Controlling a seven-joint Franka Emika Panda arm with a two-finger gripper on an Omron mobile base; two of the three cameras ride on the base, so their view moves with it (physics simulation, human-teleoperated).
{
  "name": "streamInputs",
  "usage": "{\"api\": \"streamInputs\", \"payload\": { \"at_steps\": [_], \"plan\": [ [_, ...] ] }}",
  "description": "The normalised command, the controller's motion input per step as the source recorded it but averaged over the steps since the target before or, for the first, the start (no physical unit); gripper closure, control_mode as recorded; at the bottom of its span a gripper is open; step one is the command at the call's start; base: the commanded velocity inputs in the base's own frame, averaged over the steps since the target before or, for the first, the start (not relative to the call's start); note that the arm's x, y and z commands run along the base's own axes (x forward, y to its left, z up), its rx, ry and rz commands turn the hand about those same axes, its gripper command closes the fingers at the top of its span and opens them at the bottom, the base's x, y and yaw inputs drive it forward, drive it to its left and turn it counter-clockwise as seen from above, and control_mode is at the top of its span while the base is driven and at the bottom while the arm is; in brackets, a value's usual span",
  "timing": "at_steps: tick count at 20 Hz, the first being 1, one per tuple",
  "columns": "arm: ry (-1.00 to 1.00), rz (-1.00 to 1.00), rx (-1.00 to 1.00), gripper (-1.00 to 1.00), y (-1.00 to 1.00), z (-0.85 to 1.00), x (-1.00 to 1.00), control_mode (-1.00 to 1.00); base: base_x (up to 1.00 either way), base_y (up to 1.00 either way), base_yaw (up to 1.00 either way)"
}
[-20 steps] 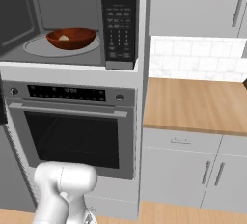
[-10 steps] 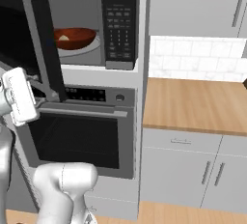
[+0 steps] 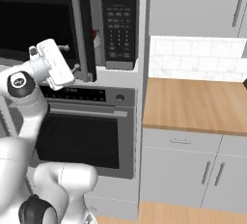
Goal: Pick the garlic from the sink and place it in the bowl. Then pick the bowl and place it in the microwave. Then close the microwave door and press the start button.
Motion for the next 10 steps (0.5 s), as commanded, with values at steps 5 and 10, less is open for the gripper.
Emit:
{"api": "streamInputs", "payload": {
  "at_steps": [5, 10],
  "plan": [
    [0.16, 0.19, 0.0, -1.0, -0.19, -0.02, 0.98, -1.0, 0.0, 0.0, 0.0],
    [0.04, 0.12, 0.0, -1.0, -0.06, -0.03, 0.74, -1.0, 0.0, 0.0, 0.0]
  ]
}}
